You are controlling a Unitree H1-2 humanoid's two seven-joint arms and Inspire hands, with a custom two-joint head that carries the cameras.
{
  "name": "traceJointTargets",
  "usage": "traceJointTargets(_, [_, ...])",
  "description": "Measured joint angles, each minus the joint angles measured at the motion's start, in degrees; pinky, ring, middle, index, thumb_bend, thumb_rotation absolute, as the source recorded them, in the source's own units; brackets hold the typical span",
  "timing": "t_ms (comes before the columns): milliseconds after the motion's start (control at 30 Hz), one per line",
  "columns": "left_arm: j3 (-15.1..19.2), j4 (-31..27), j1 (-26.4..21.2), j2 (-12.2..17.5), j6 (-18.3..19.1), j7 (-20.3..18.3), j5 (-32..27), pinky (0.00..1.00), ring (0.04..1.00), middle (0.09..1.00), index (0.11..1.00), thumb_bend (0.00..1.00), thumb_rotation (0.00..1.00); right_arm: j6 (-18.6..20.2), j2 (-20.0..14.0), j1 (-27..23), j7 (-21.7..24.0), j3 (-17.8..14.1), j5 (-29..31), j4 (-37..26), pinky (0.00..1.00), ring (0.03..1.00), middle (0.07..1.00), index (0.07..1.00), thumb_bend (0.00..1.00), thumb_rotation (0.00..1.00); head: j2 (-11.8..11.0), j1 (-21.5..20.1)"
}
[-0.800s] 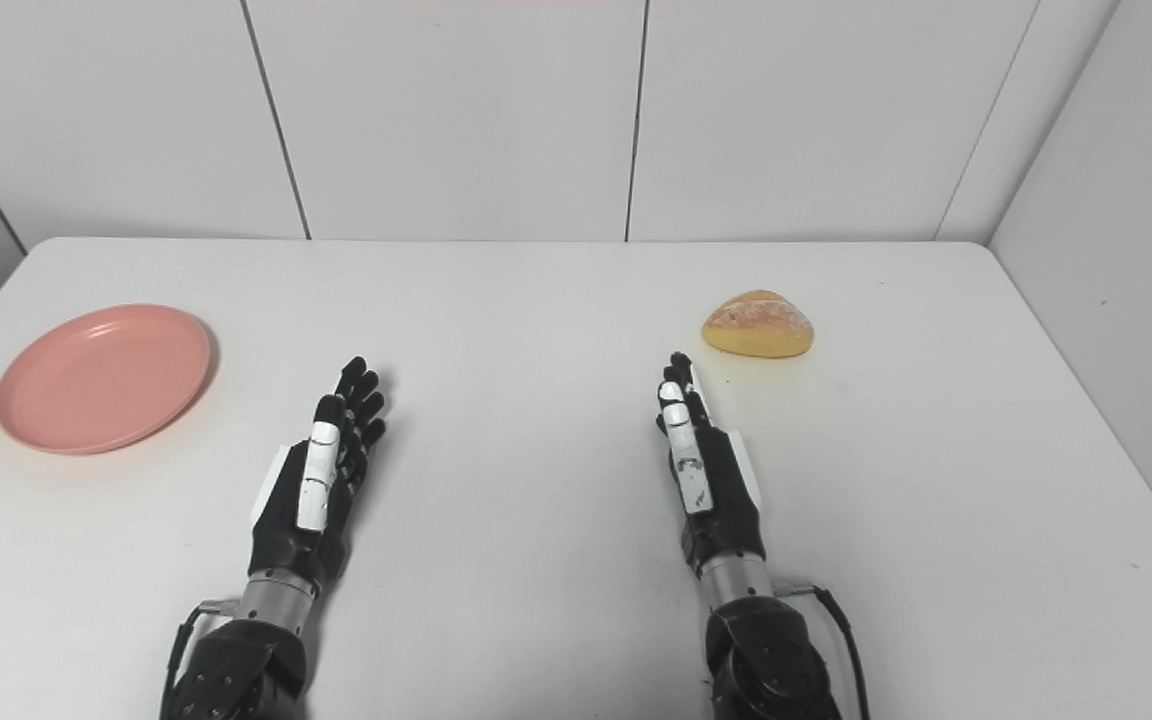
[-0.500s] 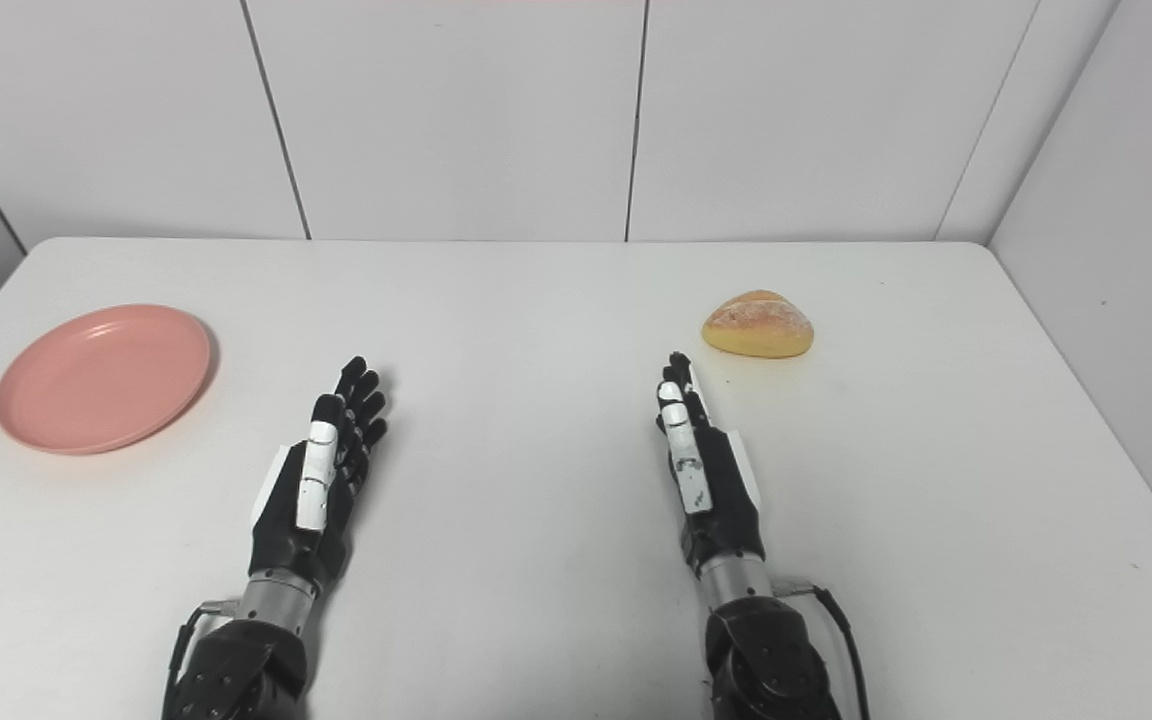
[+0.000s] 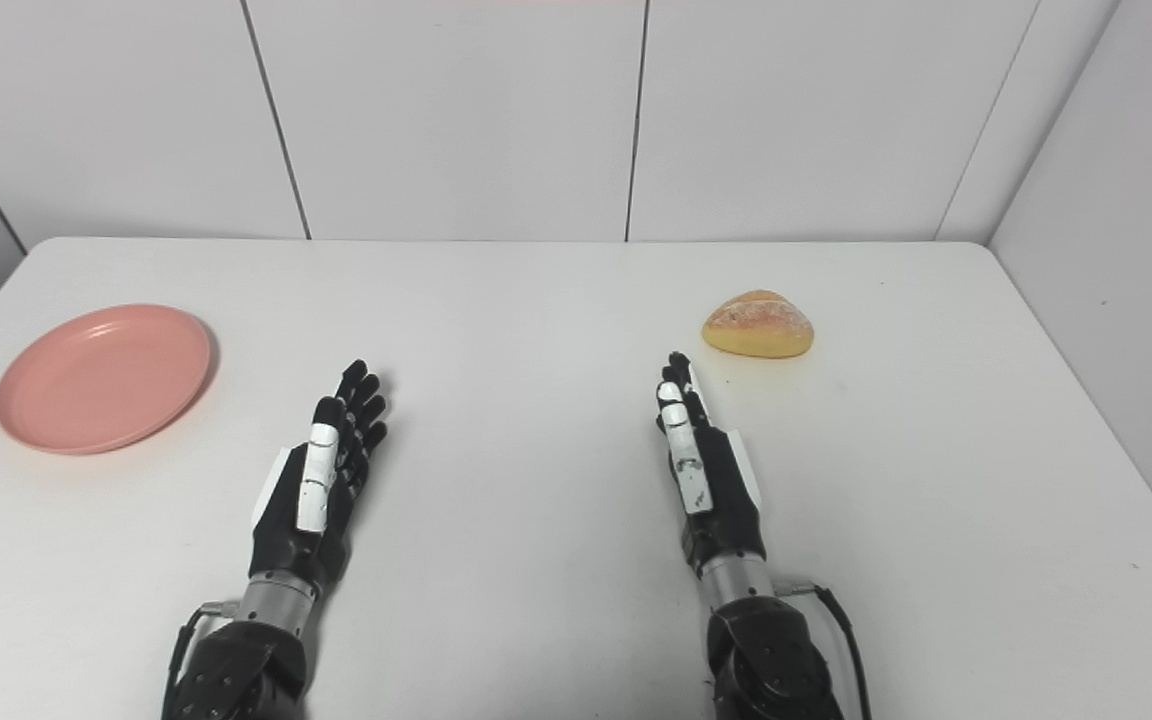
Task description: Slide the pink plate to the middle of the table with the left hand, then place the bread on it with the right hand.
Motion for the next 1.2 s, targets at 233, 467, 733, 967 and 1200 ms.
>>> traceJointTargets(233, [0.0,0.0,0.0,0.0,0.0,0.0,0.0,1.0,1.0,1.0,1.0,0.7,1.0,0.0,0.0,0.0,0.0,0.0,0.0,0.0,1.0,1.0,1.0,1.0,0.66,1.0,0.1,0.0])
traceJointTargets(467, [0.0,0.1,-0.2,0.1,0.1,0.0,0.0,1.0,1.0,1.0,1.0,0.71,1.0,0.0,0.0,0.0,0.0,0.0,0.1,0.0,1.0,1.0,1.0,1.0,0.66,1.0,0.0,0.0])
traceJointTargets(733, [0.0,0.4,-0.8,0.2,0.5,0.1,0.3,1.0,1.0,1.0,1.0,0.74,1.0,0.0,-0.1,0.0,0.1,0.0,0.1,0.0,1.0,1.0,1.0,1.0,0.68,0.97,0.0,0.0])
traceJointTargets(967, [-0.1,0.4,-0.8,0.2,0.5,0.1,0.8,1.0,1.0,1.0,1.0,0.75,1.0,0.0,-0.1,0.0,0.1,0.0,0.1,0.0,1.0,1.0,1.0,1.0,0.67,0.94,-0.2,0.2])
traceJointTargets(1200, [-0.1,0.4,-0.8,0.2,0.5,0.1,1.3,1.0,1.0,1.0,1.0,0.75,1.0,0.0,-0.1,0.0,0.1,-0.1,0.4,0.0,1.0,1.0,1.0,1.0,0.68,0.92,-0.4,1.1])
